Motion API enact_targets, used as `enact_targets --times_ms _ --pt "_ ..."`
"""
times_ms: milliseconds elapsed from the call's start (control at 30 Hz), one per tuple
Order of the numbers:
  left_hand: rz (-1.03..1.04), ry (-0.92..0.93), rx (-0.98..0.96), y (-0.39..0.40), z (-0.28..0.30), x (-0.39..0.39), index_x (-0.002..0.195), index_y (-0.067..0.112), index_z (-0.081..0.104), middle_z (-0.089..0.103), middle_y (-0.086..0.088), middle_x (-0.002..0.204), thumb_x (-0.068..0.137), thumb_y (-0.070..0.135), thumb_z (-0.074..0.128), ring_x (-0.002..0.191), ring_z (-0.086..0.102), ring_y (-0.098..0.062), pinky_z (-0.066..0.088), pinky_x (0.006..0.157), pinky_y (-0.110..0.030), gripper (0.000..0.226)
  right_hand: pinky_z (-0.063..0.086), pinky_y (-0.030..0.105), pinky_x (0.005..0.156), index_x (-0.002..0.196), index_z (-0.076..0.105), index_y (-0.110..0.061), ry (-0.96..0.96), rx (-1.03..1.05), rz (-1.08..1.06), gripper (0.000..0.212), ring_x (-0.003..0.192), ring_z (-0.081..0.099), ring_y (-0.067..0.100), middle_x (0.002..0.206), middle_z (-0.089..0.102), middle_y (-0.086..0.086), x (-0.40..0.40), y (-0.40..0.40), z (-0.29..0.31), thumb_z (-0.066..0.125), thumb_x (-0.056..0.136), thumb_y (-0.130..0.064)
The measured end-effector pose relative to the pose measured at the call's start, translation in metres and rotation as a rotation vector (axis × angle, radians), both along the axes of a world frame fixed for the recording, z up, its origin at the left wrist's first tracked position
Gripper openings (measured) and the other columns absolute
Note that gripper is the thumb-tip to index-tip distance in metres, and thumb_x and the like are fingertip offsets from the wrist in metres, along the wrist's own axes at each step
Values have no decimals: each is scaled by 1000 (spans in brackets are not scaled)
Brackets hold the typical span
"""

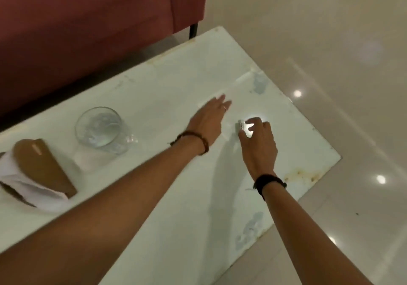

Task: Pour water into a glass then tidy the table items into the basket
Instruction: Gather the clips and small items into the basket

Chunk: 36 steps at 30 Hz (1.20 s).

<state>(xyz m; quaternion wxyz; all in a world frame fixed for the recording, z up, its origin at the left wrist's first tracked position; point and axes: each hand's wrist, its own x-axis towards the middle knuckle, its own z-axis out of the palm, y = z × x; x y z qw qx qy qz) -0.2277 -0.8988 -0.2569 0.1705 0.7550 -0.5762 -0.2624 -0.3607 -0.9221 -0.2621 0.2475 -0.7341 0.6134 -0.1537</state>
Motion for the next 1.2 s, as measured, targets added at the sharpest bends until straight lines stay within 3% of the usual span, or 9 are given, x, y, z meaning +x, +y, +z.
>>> enact_targets --times_ms 100,167,267,367,467,600,733,900,1200 --pt "-32 -205 122 -32 -21 6 143 15 23 20 -8 154 88 -9 32 142 18 -25 18 115 -37 61 34 26 62 118 49 -20 18 87 11 26 79 56 21 113 53 6 0 -10 -17 48 92 -26" --pt "-12 -261 102 -33 -30 10 134 14 38 42 -13 138 86 -6 33 125 41 -30 35 97 -38 52 32 24 57 120 48 -21 17 114 33 29 80 55 22 111 52 6 0 -8 -25 47 91 -17" --pt "-15 -309 15 -21 -35 7 117 10 50 52 -15 116 83 -7 37 105 50 -33 34 73 -35 40 28 22 51 120 49 -16 16 94 47 31 76 50 18 108 52 6 -2 0 -29 46 89 -9" --pt "115 -102 -5 12 -39 -5 110 9 56 56 -14 112 87 2 42 103 52 -30 41 81 -38 27 35 23 64 116 54 -11 -42 158 16 27 78 48 13 112 54 7 -5 20 -28 49 90 -11" --pt "455 303 -52 66 -34 -19 99 10 61 61 -6 94 82 8 57 81 55 -18 43 73 -21 17 36 16 65 106 60 -11 -204 247 -36 19 80 51 13 106 56 7 -3 59 -21 54 89 -16" --pt "868 759 -39 161 -22 -15 87 19 62 62 7 78 80 13 65 73 60 -10 51 67 -16 9 41 5 61 93 59 -23 -403 315 -72 11 76 54 -2 94 58 -3 20 140 -5 60 85 -16" --pt "1116 941 -108 266 -4 7 81 29 62 67 6 80 81 12 64 75 64 -11 51 57 -13 17 43 8 61 86 60 -26 -474 452 47 12 72 56 -1 83 64 -7 59 237 12 63 82 -15" --pt "1356 951 -214 414 27 47 85 30 65 70 4 88 82 12 64 81 67 -13 54 62 -17 17 42 6 56 82 56 -29 -467 585 316 21 72 59 -1 78 67 -8 121 363 37 64 81 -9" --pt "1777 759 -540 698 84 116 87 23 66 71 5 83 82 6 63 81 65 -12 52 63 -16 18 44 4 57 105 44 -37 -445 812 877 37 72 64 0 82 68 -8 233 628 82 65 84 -16"
